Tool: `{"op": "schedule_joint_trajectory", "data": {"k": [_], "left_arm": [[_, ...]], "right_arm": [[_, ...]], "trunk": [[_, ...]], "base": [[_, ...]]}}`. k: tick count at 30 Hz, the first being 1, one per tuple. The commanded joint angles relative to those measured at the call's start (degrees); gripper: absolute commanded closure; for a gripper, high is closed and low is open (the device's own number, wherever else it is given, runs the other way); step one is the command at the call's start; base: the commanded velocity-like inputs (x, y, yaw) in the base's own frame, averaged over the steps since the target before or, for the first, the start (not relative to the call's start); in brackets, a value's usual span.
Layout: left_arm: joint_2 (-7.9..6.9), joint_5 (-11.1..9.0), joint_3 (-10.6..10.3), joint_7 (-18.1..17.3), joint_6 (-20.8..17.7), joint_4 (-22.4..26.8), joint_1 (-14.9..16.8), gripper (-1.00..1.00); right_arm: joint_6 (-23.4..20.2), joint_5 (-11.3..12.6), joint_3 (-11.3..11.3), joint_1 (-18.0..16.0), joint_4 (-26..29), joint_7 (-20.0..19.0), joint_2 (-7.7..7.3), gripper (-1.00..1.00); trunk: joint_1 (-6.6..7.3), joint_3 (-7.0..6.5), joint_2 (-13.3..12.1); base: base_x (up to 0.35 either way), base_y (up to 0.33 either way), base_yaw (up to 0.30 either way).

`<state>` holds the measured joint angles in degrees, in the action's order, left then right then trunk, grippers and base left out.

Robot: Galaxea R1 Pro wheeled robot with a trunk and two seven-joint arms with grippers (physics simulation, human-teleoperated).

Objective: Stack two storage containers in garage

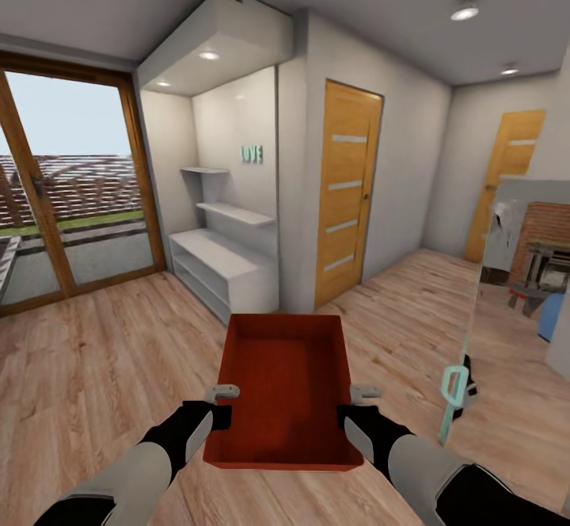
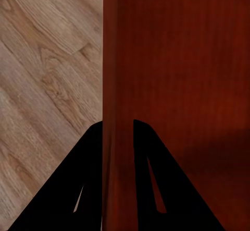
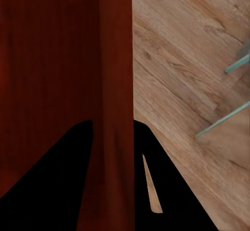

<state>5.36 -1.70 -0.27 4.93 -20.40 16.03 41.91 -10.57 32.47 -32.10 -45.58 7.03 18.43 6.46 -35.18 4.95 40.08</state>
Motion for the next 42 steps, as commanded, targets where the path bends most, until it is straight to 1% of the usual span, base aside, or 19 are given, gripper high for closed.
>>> {"op": "schedule_joint_trajectory", "data": {"k": [1, 42], "left_arm": [[0.36, 1.00, 0.44, 0.60, -0.43, -0.03, 0.01, 1.00], [0.35, 0.91, 0.44, 0.60, -0.43, -0.07, 0.01, 1.00]], "right_arm": [[-0.42, -1.44, -0.92, -0.05, 0.18, 0.47, 0.04, 1.00], [-0.42, -1.44, -0.91, -0.06, 0.18, 0.47, 0.04, 1.00]], "trunk": [[-0.05, 0.09, 0.08], [-0.05, 0.09, 0.08]], "base": [[0.321, 0.000, 0.001], [0.322, 0.000, 0.000]]}}
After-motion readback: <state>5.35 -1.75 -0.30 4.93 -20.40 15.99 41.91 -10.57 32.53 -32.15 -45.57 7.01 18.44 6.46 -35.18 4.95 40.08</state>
